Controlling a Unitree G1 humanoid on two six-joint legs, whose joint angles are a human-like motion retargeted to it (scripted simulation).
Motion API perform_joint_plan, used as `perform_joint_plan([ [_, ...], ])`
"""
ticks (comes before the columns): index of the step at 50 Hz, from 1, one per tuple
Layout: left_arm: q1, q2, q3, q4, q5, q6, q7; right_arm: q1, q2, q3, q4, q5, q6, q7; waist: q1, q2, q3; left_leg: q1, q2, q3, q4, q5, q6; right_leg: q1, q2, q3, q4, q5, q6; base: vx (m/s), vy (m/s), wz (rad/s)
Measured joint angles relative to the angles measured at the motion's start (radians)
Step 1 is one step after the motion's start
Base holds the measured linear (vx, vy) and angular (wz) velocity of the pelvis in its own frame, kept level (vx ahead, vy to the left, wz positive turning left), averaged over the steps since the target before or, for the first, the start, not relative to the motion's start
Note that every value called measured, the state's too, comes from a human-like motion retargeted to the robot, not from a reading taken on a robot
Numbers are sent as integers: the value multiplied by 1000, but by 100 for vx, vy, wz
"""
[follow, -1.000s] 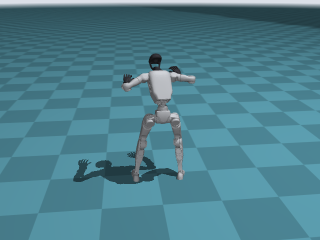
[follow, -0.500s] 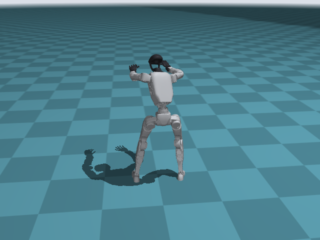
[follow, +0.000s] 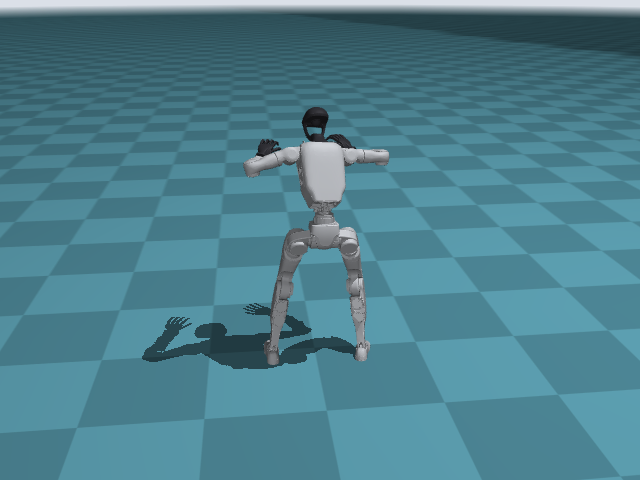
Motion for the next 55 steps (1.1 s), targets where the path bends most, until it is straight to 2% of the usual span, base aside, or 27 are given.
perform_joint_plan([
  [2,-368,72,-271,48,-79,25,9,-317,2,121,16,-61,72,32,18,-20,0,30,-4,4,4,1,14,20,-7,5,20,-16,-34,0,0,0],
  [5,-962,102,-766,204,-172,56,-1,-1111,138,730,180,-129,145,79,0,-73,0,73,-14,5,3,3,15,54,-22,7,43,-32,-48,-2,-1,6],
  [7,-1265,54,-991,375,-233,52,47,-1620,306,1159,426,-98,161,32,-44,-66,0,82,-26,1,1,7,9,61,-36,3,58,-39,-49,-7,-2,24],
  [8,-1370,12,-1061,459,-257,56,58,-1766,387,1275,544,-78,170,19,-57,-55,0,80,-29,-2,2,9,6,60,-41,1,64,-42,-51,-6,-1,21],
  [10,-1536,-92,-1141,631,-324,20,100,-1931,481,1366,737,-79,164,38,-55,-10,0,77,-28,-5,2,12,-19,62,-47,-14,69,-40,-35,-5,0,15],
  [13,-1742,-284,-1257,986,-441,48,58,-2023,645,1434,1062,36,174,85,-46,14,0,56,-17,-11,1,22,-30,48,-33,-18,57,-27,-34,-9,0,2],
  [17,-1849,-479,-1294,1421,-577,79,-99,-2008,807,1453,1372,145,172,232,-52,11,0,36,-9,-9,-19,42,-34,24,-26,-25,42,-11,-39,-8,0,-6],
  [20,-1838,-526,-1338,1615,-634,63,-198,-1928,864,1476,1444,104,172,294,-73,-7,0,40,-5,-4,-50,64,-35,27,-15,-23,4,10,-28,-4,0,-6],
  [23,-1750,-507,-1390,1633,-594,36,-245,-1830,813,1543,1355,25,155,301,-82,-4,0,35,-4,0,-77,81,-29,21,-11,-23,-26,30,-19,0,0,0],
  [25,-1658,-464,-1406,1568,-539,11,-243,-1741,747,1549,1252,-28,138,281,-86,-2,0,30,-7,5,-90,88,-23,10,-15,-25,-31,36,-19,0,0,0],
  [27,-1551,-405,-1430,1477,-506,25,-253,-1635,718,1566,1167,24,137,217,-104,-27,0,18,-12,6,-98,95,1,-5,-12,-14,-42,40,-35,0,0,0],
  [28,-1476,-368,-1400,1407,-481,19,-235,-1565,675,1532,1107,5,130,194,-108,-27,0,15,-15,8,-103,98,4,-10,-15,-12,-44,42,-33,0,0,0],
  [30,-1298,-293,-1308,1256,-425,4,-188,-1398,579,1433,977,-41,120,147,-113,-26,0,6,-20,10,-109,99,8,-21,-18,-8,-48,45,-32,0,0,0],
  [32,-1073,-232,-1159,1087,-358,-27,-110,-1178,446,1261,825,-123,105,114,-107,-5,0,-3,-19,12,-111,96,-1,-28,-17,-8,-57,51,-19,6,3,-1],
  [34,-852,-165,-1027,956,-275,-27,-63,-963,401,1113,725,-142,98,43,-116,-28,0,-21,-23,17,-105,91,12,-53,-20,3,-48,46,-31,0,0,0],
  [37,-455,-93,-745,734,-156,-50,32,-594,323,798,554,-206,73,-21,-121,-41,0,-39,-25,25,-91,79,14,-77,-22,15,-37,42,-29,7,2,-9],
  [41,39,-52,-334,447,-32,-110,100,-188,267,387,338,-254,-9,-69,-113,-44,0,-95,2,36,34,24,-10,-119,-15,23,44,22,-22,10,1,-21],
  [42,145,-47,-233,374,-31,-140,119,-100,251,280,279,-260,-27,-72,-112,-39,0,-81,6,37,42,16,-15,-102,-12,23,45,19,-15,12,1,-18],
  [43,277,-42,-106,286,-57,-212,146,15,235,134,200,-268,-65,-66,-114,-27,0,-42,15,36,57,-1,-32,-56,-6,20,44,12,4,12,1,-12],
  [45,337,-1,12,181,-91,-228,196,82,208,-21,111,-266,-44,-77,-107,-27,0,28,-4,34,-15,16,-17,7,-11,21,-11,19,15,4,1,0],
  [47,264,55,53,118,-116,-204,227,36,174,-90,46,-253,-5,-99,-94,-24,0,71,-17,31,-54,28,-8,45,-18,18,-33,20,15,1,0,9],
  [48,199,83,54,95,-126,-189,225,-17,148,-101,19,-249,11,-102,-88,-19,0,79,-20,29,-52,26,-6,54,-22,16,-28,16,15,0,0,0],
  [50,-55,145,-52,85,-174,-169,214,-219,137,-40,-8,-223,47,-100,-67,-17,0,90,-22,24,-47,23,-4,66,-27,11,-17,8,10,0,0,0],
  [52,-484,154,-353,152,-227,-126,173,-632,130,250,49,-191,91,-73,-55,-5,0,102,-25,18,-35,19,-4,81,-31,6,0,-1,2,0,0,0],
  [53,-720,137,-531,205,-247,-91,155,-879,155,443,104,-169,113,-60,-51,-4,0,99,-26,15,-31,18,-4,78,-34,4,9,-5,-3,-5,-3,15],
  [55,-1119,84,-833,344,-346,-99,135,-1290,286,764,255,-68,113,-53,-57,-7,0,120,-29,10,-17,13,-9,101,-41,0,30,-19,-10,-6,-3,14],
])
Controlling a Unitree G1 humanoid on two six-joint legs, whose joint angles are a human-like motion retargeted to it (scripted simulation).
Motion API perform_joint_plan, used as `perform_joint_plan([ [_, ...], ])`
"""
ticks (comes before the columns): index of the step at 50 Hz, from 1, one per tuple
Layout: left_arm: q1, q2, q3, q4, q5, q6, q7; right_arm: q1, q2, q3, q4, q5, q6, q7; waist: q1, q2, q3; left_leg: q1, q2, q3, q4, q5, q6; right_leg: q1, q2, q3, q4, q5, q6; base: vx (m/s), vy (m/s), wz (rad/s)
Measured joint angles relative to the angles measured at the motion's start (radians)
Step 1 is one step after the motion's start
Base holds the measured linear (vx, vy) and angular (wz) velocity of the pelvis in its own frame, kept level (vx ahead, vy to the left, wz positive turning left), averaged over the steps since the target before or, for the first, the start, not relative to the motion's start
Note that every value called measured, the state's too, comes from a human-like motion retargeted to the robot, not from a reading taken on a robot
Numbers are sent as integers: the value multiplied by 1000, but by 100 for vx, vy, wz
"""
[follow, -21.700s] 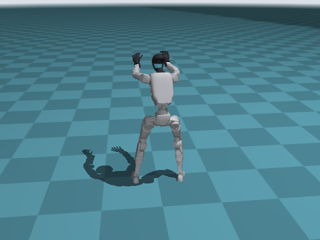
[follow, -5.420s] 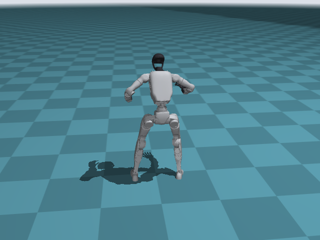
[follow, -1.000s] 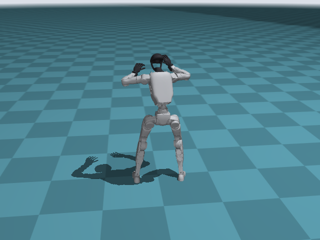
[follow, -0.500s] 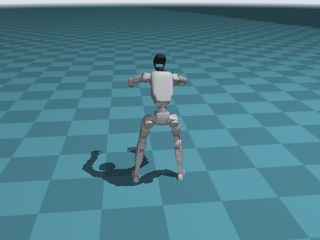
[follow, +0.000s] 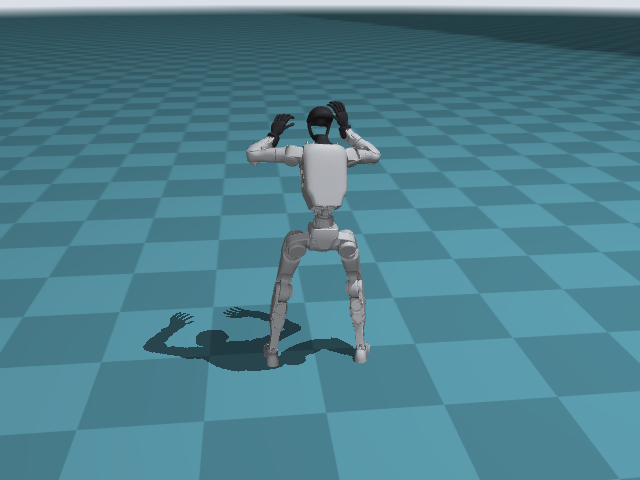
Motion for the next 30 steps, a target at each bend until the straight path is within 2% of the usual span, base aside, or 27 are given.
perform_joint_plan([
  [2,-324,-128,-234,191,-24,77,8,-319,134,254,216,98,13,-1,7,12,0,-34,-1,-7,10,2,-6,-33,-4,-5,20,-4,-14,-9,-3,17],
  [3,-441,-188,-317,303,-51,88,8,-437,219,350,342,153,4,-12,3,13,0,-41,0,-9,20,-1,-10,-40,-5,-4,33,-9,-17,-9,-3,11],
  [5,-627,-326,-442,547,-105,95,29,-573,361,448,593,234,-9,-20,12,10,0,-54,2,-12,30,-1,-20,-54,-6,-6,50,-15,-25,-8,-3,5],
  [7,-717,-439,-515,796,-158,87,17,-637,504,515,848,269,-16,-10,3,-9,0,-52,3,-12,44,-8,-27,-55,-9,-6,71,-27,-28,-6,-3,1],
  [10,-797,-625,-552,1143,-223,171,-58,-704,647,614,1164,320,25,105,14,-23,0,-90,6,-15,49,-2,-24,-98,-5,-1,84,-29,-49,-9,-3,1],
  [12,-790,-691,-541,1281,-254,234,-175,-701,698,703,1253,364,48,189,11,-22,0,-107,8,-18,57,-4,-17,-115,-2,0,92,-31,-58,-4,-1,-1],
  [13,-769,-703,-536,1307,-290,219,-190,-670,710,685,1268,358,50,189,12,-31,0,-106,8,-17,55,-2,-14,-115,-1,0,89,-30,-57,0,0,0],
  [15,-696,-709,-484,1294,-289,200,-220,-595,635,667,1189,296,44,217,28,3,0,-109,9,-20,49,2,-20,-109,0,-7,75,-21,-39,0,0,0],
  [17,-581,-653,-475,1182,-282,149,-211,-464,546,612,1029,229,44,173,39,11,0,-101,16,-18,47,2,-22,-98,7,-9,62,-15,-27,0,0,0],
  [20,-390,-534,-486,988,-208,140,-237,-268,456,589,800,249,9,121,21,-14,0,-112,14,-17,55,-2,4,-111,9,-1,67,-20,-41,0,0,0],
  [22,-193,-438,-415,820,-145,114,-225,-79,371,504,642,213,-21,115,6,-20,0,-112,8,-16,61,-8,9,-111,4,3,71,-24,-36,3,1,-1],
  [25,209,-309,-218,567,-74,11,-187,342,267,224,433,116,-70,113,-10,-25,0,-76,8,-12,77,-30,2,-72,3,9,74,-36,-14,7,2,-7],
  [30,871,-229,206,271,111,-59,-116,1047,232,-324,231,-6,-125,105,-13,-56,0,-99,8,-4,98,-53,6,-101,5,25,88,-47,-14,7,1,-7],
])
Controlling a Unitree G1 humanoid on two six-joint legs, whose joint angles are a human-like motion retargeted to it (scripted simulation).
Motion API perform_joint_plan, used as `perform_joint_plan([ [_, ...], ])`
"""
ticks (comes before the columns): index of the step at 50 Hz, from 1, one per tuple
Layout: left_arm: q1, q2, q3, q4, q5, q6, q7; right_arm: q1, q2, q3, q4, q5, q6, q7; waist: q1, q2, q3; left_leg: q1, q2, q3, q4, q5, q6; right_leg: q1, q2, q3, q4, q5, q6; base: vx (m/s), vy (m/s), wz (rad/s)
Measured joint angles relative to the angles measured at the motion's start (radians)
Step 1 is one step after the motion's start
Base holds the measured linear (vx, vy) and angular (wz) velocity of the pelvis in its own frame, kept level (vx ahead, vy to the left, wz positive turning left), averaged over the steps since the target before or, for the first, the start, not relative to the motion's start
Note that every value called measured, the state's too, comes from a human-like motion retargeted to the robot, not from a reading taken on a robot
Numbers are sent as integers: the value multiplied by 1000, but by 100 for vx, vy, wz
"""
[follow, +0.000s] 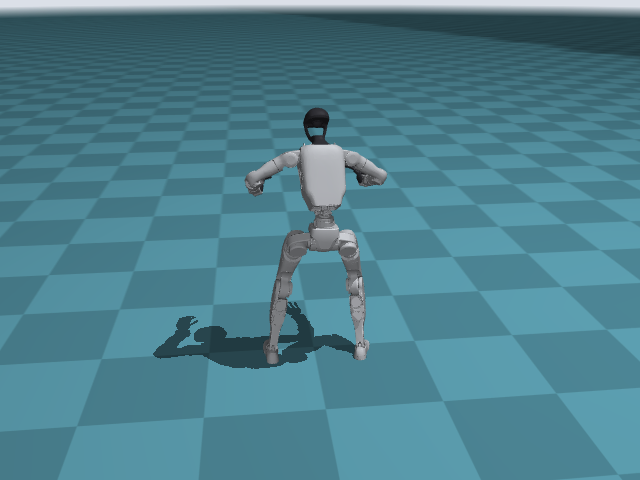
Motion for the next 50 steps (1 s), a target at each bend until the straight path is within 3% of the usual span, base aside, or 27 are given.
perform_joint_plan([
  [5,610,-51,518,-293,127,-74,70,571,-32,-486,-229,-85,-81,13,-5,1,0,-24,26,10,78,-41,-21,-17,9,5,47,-13,10,10,0,-13],
  [8,775,-61,750,-444,172,-87,127,745,-68,-735,-371,-126,-105,-29,-7,10,0,-13,40,9,97,-54,-31,2,17,-1,53,-15,17,10,0,-8],
  [12,703,41,911,-577,158,-19,210,730,-181,-967,-548,-139,-15,-63,-18,3,0,98,1,10,-39,-10,-2,97,0,-7,-44,5,31,0,0,4],
  [15,406,171,853,-603,132,39,185,476,-301,-940,-635,-120,46,-31,-15,5,0,131,-4,9,-66,6,-1,130,-4,-15,-59,11,33,0,0,0],
  [17,15,245,602,-548,116,94,136,102,-384,-687,-619,-119,92,10,-10,8,0,136,-2,8,-71,11,-2,133,-4,-18,-59,12,28,-3,-1,-1],
  [20,-736,268,4,-370,94,187,96,-661,-392,-39,-483,-139,159,38,2,3,0,127,1,8,-69,19,-8,120,-2,-18,-50,14,19,-10,-2,-1],
  [22,-1173,161,-372,-138,54,233,105,-1226,-258,498,-239,-129,180,15,-6,4,0,106,0,8,-59,21,-12,95,-9,-19,-29,10,6,-13,-1,3],
  [23,-1306,90,-472,-15,19,258,107,-1460,-173,729,-93,-98,194,-2,-12,18,0,89,-1,7,-55,23,-15,77,-10,-17,-21,11,3,-14,0,5],
  [24,-1390,28,-531,97,-26,265,108,-1589,-88,863,33,-69,203,-12,-16,30,0,78,0,6,-52,27,-18,66,-8,-16,-19,14,3,-14,0,4],
  [27,-1526,-134,-629,434,-161,236,92,-1697,171,1002,378,-17,203,-15,-31,35,0,58,4,7,-45,35,-23,43,-7,-15,-9,15,-7,-12,-1,-2],
  [32,-1534,-366,-661,867,-272,273,-16,-1669,340,1130,696,39,198,108,-14,62,0,12,7,2,-61,61,-28,1,2,-19,-29,38,-7,-9,0,3],
  [35,-1415,-380,-669,903,-331,229,-51,-1556,361,1101,710,38,190,106,-24,51,0,13,5,3,-85,77,-26,0,2,-22,-47,49,-8,-2,0,1],
  [40,-1012,-252,-510,521,-379,145,-46,-1228,131,931,370,95,149,69,-27,46,0,9,-5,0,-128,101,-17,-4,-3,-29,-79,66,-8,0,0,0],
  [45,-455,-113,-210,70,-231,60,-22,-545,-113,430,-41,93,65,41,-17,31,0,-22,-10,2,-131,103,-10,-34,-9,-30,-84,73,-2,3,0,3],
  [48,-54,-78,53,-132,-150,11,29,-69,-124,49,-217,47,29,31,-21,19,0,-7,-4,1,-163,106,-4,-19,6,-30,-121,82,5,4,0,-4],
  [50,130,-68,198,-204,-77,40,45,70,-88,-56,-270,37,26,-5,-17,-21,0,-33,-5,6,-169,111,21,-58,11,-16,-118,83,-22,1,-1,-9],
])
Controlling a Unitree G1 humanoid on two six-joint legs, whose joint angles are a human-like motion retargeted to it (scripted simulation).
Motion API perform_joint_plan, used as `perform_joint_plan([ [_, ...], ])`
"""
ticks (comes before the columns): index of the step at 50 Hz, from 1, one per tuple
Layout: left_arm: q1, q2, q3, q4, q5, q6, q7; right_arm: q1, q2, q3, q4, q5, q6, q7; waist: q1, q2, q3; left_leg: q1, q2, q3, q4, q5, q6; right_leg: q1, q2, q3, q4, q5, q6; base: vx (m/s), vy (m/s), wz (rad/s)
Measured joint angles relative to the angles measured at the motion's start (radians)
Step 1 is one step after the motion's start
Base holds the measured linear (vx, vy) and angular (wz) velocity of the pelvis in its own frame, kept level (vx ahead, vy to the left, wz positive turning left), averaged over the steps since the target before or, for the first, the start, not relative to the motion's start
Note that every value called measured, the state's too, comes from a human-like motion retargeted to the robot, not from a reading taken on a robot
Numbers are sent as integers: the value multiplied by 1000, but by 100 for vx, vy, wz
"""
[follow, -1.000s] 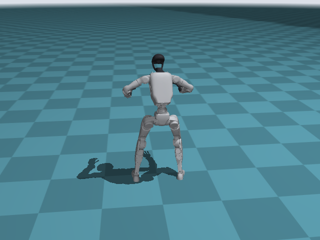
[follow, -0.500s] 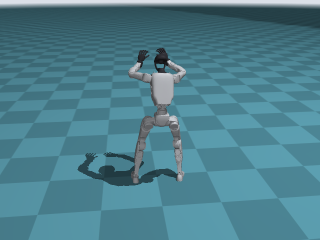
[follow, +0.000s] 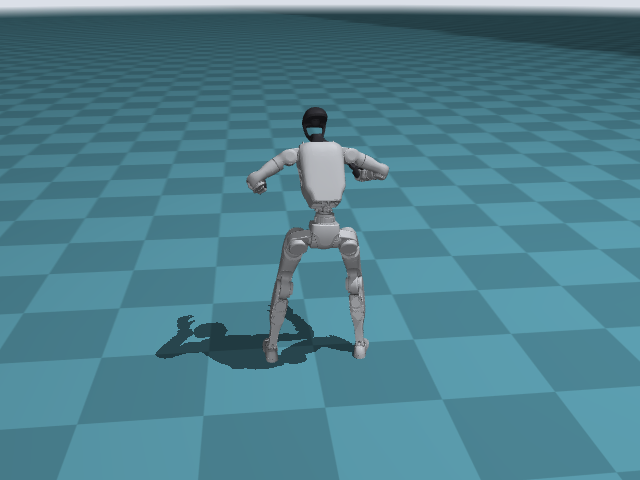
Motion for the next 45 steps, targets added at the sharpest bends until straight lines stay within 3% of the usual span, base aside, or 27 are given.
perform_joint_plan([
  [3,333,-39,308,-185,55,-106,24,202,-60,-249,-147,-36,-91,15,-2,17,0,-17,32,6,121,-56,-39,5,12,0,65,-17,29,9,0,-28],
  [5,429,-28,430,-289,45,-155,65,253,-94,-382,-212,-32,-108,-4,12,23,0,41,35,17,109,-63,-50,63,17,3,46,-17,51,5,1,-14],
  [9,153,86,383,-383,69,-77,74,13,-210,-393,-221,-45,0,-33,58,37,0,111,11,14,31,-39,-28,118,7,8,-3,-11,49,0,0,0],
  [11,-178,129,214,-358,90,-18,25,-271,-267,-254,-161,-71,60,-8,83,52,0,118,9,10,41,-44,-31,126,2,7,11,-17,46,-3,0,5],
  [13,-583,115,-29,-276,118,58,-33,-664,-286,12,-53,-96,126,34,101,64,0,122,6,4,53,-50,-37,132,-3,4,30,-26,42,-7,-1,15],
  [15,-952,53,-254,-148,133,113,-57,-1067,-209,317,111,-94,171,48,101,59,0,130,0,-1,56,-49,-45,140,-11,-1,45,-33,36,-8,-1,20],
  [18,-1352,-83,-479,139,151,192,-38,-1553,14,715,467,-48,202,50,69,58,0,114,-9,-7,59,-44,-56,120,-31,-15,77,-46,22,-9,-1,20],
  [21,-1615,-205,-647,491,74,236,-5,-1755,228,904,795,59,187,67,38,57,0,99,-14,-10,49,-25,-59,108,-29,-8,64,-35,25,-10,1,12],
  [24,-1762,-356,-737,846,-27,266,-34,-1806,350,960,1014,124,168,177,49,70,0,72,-9,-7,28,-2,-59,79,-22,-10,44,-18,25,-8,0,-5],
  [27,-1785,-453,-796,1096,-136,245,-129,-1758,399,993,1087,160,146,258,61,83,0,60,10,-5,22,8,-58,70,0,-12,20,-3,29,-5,-2,-19],
  [30,-1709,-470,-833,1157,-154,208,-187,-1643,360,1037,1022,165,119,265,72,102,0,50,22,-2,22,11,-50,66,15,-12,-1,10,35,-1,0,-6],
  [32,-1606,-427,-832,1069,-102,193,-172,-1535,288,1056,915,157,98,245,74,118,0,39,25,-3,25,10,-45,59,20,-11,-8,15,37,0,0,0],
  [35,-1374,-302,-774,821,-21,148,-97,-1274,182,955,730,108,76,185,61,116,0,33,23,-1,29,7,-38,53,20,-7,-9,12,34,0,0,0],
  [38,-1051,-176,-632,535,69,121,-35,-931,65,755,545,66,58,140,44,119,0,14,15,-2,31,2,-32,32,12,-4,-2,7,29,0,0,0],
  [40,-837,-70,-554,405,153,152,-53,-720,115,641,485,82,53,61,8,57,0,-13,4,1,28,5,-3,-8,5,10,13,-2,0,0,0,0],
  [43,-376,35,-268,158,175,4,-25,-228,71,226,253,-8,4,83,-19,61,0,23,-4,2,30,-9,-24,31,-4,9,13,-10,33,9,1,5],
  [45,-137,66,-101,33,206,-38,-22,33,51,-8,107,-41,-19,107,-27,65,0,30,-5,3,30,-15,-29,39,-5,11,10,-10,43,9,1,-1],
])
